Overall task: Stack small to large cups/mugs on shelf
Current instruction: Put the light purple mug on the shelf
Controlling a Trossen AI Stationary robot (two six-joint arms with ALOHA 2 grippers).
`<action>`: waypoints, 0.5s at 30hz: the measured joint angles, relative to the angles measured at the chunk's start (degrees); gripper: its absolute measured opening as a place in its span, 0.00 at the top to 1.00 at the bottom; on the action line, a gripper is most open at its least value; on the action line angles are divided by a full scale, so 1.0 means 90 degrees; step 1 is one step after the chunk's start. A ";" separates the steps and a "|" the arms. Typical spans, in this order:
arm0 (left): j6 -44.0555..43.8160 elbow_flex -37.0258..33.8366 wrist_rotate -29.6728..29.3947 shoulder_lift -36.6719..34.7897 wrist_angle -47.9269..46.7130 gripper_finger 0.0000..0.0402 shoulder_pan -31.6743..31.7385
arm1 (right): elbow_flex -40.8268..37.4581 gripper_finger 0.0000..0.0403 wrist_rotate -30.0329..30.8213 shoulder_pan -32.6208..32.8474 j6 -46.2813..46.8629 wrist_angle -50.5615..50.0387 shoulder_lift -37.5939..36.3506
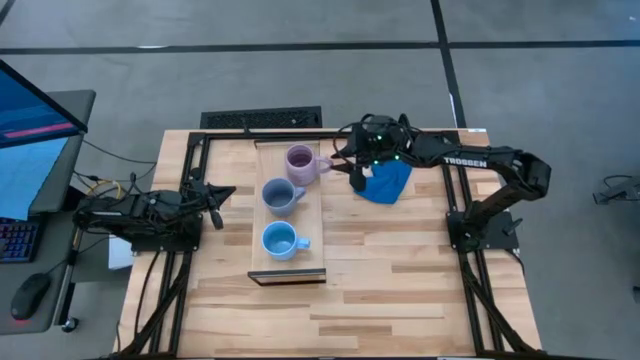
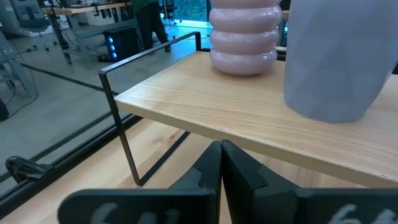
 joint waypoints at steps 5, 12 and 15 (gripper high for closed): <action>0.0002 0.0000 0.0000 0.0000 0.0000 1.00 0.0001 | 0.0000 0.63 0.0001 0.0127 -0.0010 0.0113 0.0012; 0.0005 0.0000 0.0000 0.0000 0.0000 1.00 0.0002 | 0.0000 0.80 0.0061 0.0150 -0.0008 0.0195 0.0014; 0.0004 0.0000 0.0000 0.0002 -0.0002 1.00 0.0001 | 0.0000 0.86 0.0074 0.0150 -0.0023 0.0198 0.0014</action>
